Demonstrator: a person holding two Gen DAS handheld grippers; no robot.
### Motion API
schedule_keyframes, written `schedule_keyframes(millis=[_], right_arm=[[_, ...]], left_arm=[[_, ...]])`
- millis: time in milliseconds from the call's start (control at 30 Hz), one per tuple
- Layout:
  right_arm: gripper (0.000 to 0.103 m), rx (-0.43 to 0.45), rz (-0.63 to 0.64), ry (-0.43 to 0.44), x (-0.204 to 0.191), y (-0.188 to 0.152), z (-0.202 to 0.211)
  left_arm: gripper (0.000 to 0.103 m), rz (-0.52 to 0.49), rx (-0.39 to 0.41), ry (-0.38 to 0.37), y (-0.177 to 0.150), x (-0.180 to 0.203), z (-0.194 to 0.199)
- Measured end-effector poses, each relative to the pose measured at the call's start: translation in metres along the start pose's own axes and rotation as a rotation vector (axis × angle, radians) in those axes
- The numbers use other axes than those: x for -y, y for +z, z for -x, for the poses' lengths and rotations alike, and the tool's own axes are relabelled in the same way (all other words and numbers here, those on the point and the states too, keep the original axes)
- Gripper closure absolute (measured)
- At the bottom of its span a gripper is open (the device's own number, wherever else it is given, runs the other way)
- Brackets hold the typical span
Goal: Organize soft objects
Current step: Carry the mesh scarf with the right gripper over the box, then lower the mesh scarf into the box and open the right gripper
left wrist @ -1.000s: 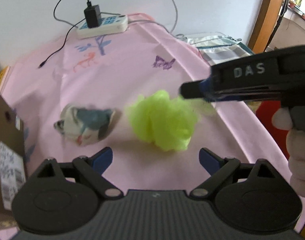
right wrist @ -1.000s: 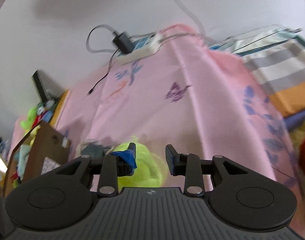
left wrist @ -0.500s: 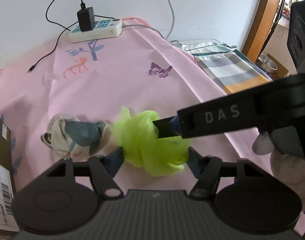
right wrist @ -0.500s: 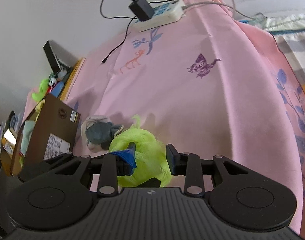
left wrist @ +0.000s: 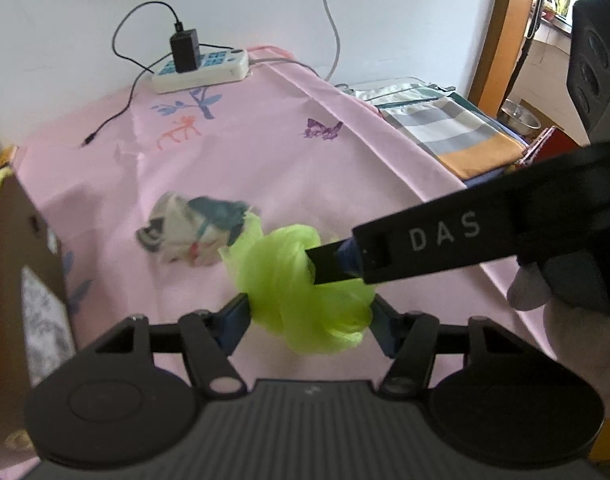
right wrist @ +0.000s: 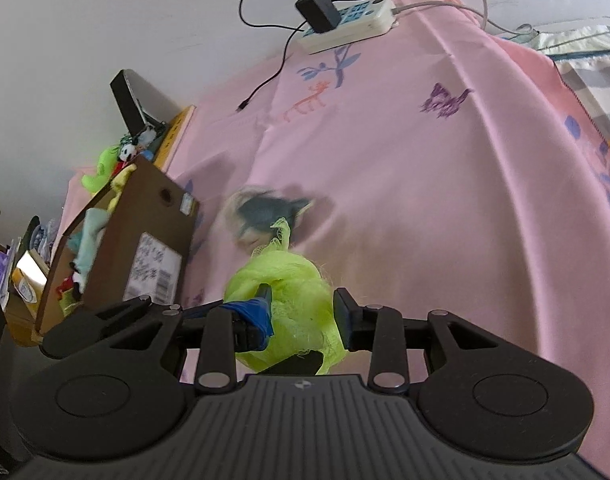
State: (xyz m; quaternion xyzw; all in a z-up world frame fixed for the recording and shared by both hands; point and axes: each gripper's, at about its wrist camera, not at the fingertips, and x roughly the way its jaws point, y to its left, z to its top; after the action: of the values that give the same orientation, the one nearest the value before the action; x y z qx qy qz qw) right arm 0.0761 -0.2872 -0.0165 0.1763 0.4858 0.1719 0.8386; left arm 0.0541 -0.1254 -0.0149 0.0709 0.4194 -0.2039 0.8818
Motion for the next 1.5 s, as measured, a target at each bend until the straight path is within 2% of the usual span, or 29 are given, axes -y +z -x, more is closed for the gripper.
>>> schedule_keyframes(millis=[233,400,700,967,1167,1300,1400,1500], right_arm=[[0.085,0.014,-0.01,0.021,-0.049,-0.022,-0.002],[0.085,0.06,0.004,0.065,-0.091,-0.031,-0.001],[0.085,0.166,0.067,0.142,-0.161,-0.04,-0.002],[0.085,0.21,0.082,0.171,-0.202,-0.033,-0.02],[0.085,0.239,0.107,0.123,-0.219,-0.024,-0.044],[0.085,0.236,0.142,0.03,-0.228,-0.018,-0.064],[0.086,0.2,0.179,-0.063,-0.235,-0.011,-0.082],[0.086,0.157,0.178,-0.106,-0.236,-0.004,-0.096]], left_arm=[[0.041,-0.04,0.049,0.016,-0.028,-0.029,0.046],[0.041,-0.07,0.11,0.044,-0.04,-0.059,0.084],[0.043,-0.126,0.236,0.111,-0.046,-0.109,0.142],[0.043,-0.127,0.278,0.153,-0.045,-0.15,0.163],[0.043,-0.106,0.251,0.159,-0.039,-0.177,0.148],[0.043,-0.122,0.208,0.169,-0.039,-0.186,0.123],[0.043,-0.13,0.18,0.165,-0.04,-0.19,0.108],[0.042,-0.123,0.163,0.149,-0.042,-0.197,0.097]])
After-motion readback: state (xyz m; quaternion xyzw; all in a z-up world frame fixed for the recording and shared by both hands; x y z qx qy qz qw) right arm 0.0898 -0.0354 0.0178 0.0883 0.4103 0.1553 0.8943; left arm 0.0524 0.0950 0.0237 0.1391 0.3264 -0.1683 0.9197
